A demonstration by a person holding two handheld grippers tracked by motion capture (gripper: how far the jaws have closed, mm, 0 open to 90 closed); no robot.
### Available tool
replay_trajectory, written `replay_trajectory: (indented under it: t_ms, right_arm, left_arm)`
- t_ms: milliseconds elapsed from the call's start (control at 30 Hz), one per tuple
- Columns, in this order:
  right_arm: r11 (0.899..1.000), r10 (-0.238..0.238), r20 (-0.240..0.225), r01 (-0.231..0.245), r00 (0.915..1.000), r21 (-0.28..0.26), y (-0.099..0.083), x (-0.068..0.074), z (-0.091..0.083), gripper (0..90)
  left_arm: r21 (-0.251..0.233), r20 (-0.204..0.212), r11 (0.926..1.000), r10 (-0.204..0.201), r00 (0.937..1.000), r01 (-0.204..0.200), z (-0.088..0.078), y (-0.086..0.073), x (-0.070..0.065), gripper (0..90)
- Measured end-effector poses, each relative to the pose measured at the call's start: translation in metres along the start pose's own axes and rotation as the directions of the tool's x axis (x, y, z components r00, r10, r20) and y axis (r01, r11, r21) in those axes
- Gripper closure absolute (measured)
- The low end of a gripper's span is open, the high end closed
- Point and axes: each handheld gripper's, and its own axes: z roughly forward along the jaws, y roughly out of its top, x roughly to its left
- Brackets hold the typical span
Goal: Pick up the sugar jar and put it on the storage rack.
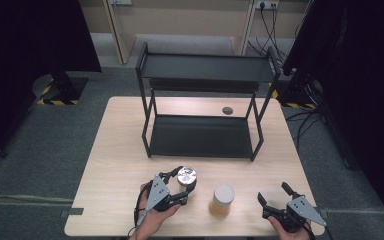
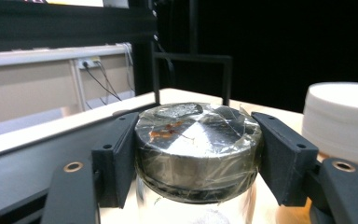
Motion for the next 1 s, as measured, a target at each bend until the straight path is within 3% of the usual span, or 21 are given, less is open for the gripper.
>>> replay_trajectory:
  t_ms: [700, 1000]
  right_arm:
    - [1.0, 0.002, -0.001, -0.002, 1.0, -0.001, 0.0, 0.0, 0.0, 4.4]
    - [1.0, 0.003, -0.001, -0.003, 1.0, 0.0, 0.0, -0.001, 0.0, 4.4]
  left_arm:
    - [-0.054, -0.136, 0.9984, 0.01, 0.9906, -0.018, -0.001, 0.033, -0.002, 34.6]
    - [-0.081, -0.204, 0.9963, 0.011, 0.9788, -0.028, 0.001, 0.045, 0.001, 34.6]
